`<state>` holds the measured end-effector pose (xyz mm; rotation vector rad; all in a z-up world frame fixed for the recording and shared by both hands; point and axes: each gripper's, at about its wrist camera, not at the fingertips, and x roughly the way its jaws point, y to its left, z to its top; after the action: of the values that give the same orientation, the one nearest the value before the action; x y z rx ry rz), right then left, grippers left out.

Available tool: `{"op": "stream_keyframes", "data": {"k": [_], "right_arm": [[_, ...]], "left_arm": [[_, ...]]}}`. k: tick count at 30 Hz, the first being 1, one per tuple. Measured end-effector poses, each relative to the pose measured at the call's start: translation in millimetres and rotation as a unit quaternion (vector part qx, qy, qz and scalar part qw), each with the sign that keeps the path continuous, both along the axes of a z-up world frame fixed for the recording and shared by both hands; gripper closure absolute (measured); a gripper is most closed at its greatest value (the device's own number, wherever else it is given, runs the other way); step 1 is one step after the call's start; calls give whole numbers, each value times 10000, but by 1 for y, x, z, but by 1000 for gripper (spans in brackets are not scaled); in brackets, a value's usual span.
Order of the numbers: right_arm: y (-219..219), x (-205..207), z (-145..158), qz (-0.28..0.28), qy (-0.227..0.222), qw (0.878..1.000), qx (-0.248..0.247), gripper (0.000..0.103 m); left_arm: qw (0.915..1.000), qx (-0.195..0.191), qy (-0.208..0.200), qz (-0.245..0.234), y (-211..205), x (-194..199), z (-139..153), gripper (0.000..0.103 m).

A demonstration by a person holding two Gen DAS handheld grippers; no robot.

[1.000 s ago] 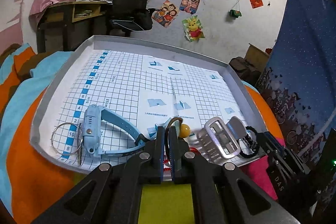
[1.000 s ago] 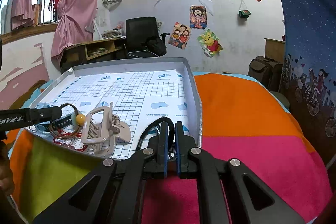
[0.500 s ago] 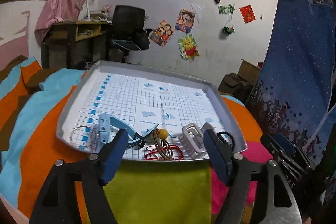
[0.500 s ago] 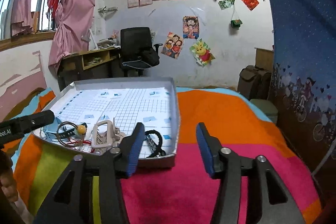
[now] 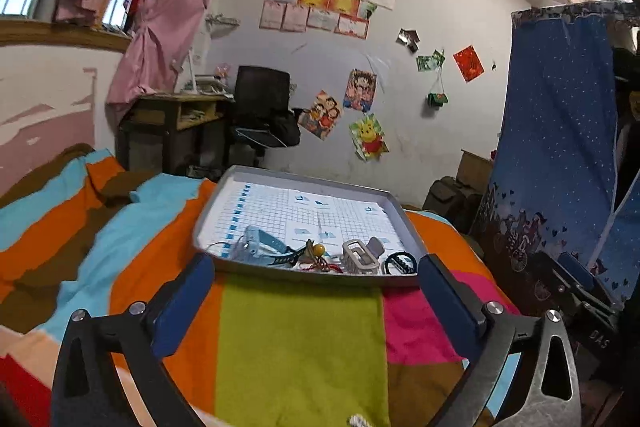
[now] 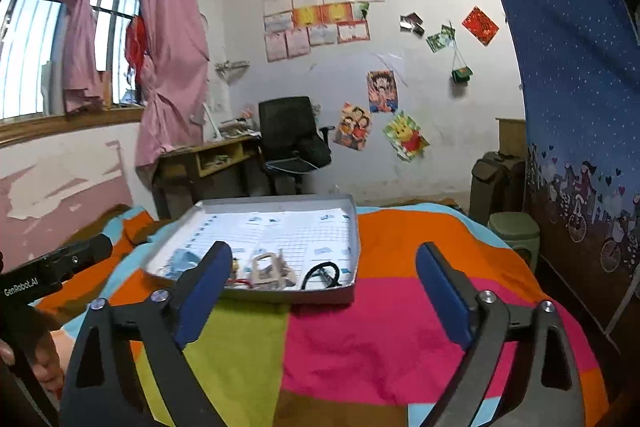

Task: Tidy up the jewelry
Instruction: 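Withdraw both tools from the tray back toward the remaining jewelry, then grasp the small silver ring with the left tool while the right tool grasps the white chain-link piece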

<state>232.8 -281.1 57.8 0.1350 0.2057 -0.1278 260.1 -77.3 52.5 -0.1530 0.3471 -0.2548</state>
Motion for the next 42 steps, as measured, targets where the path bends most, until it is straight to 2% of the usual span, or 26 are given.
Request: {"op": "stream_keyframes", "data": {"k": [2, 6, 10, 13, 22, 29, 34, 40, 42], "right_arm": [[3, -22, 2, 61, -74, 10000, 7, 2], [7, -57, 6, 139, -127, 9998, 26, 1], [7, -93, 4, 252, -163, 9995, 52, 1], [7, -119, -1, 260, -202, 9994, 64, 1], [15, -164, -22, 129, 118, 9997, 147, 1], [28, -181, -39, 106, 384, 9990, 211, 1], [38, -181, -54, 95, 657, 9977, 159, 1], [42, -170, -66, 105, 979, 9951, 120, 1], [41, -167, -67, 88, 941, 9955, 114, 1]], "left_arm": [[10000, -10, -31, 60, 4, -19, 1, 0], [9998, 32, -100, 157, 9, -49, 3, 0], [9997, -158, -25, 176, 18, -76, 0, 0], [9997, -142, -5, 180, 22, -93, -3, 0], [9997, 68, 107, 223, 32, -140, -22, 0], [9991, 94, 165, 368, 42, -167, -38, 0], [9984, 256, 155, 474, 43, -176, -50, 0], [9968, 414, 437, 528, 44, -165, -65, 0], [9960, 465, 569, 509, 43, -156, -70, 0]]}}
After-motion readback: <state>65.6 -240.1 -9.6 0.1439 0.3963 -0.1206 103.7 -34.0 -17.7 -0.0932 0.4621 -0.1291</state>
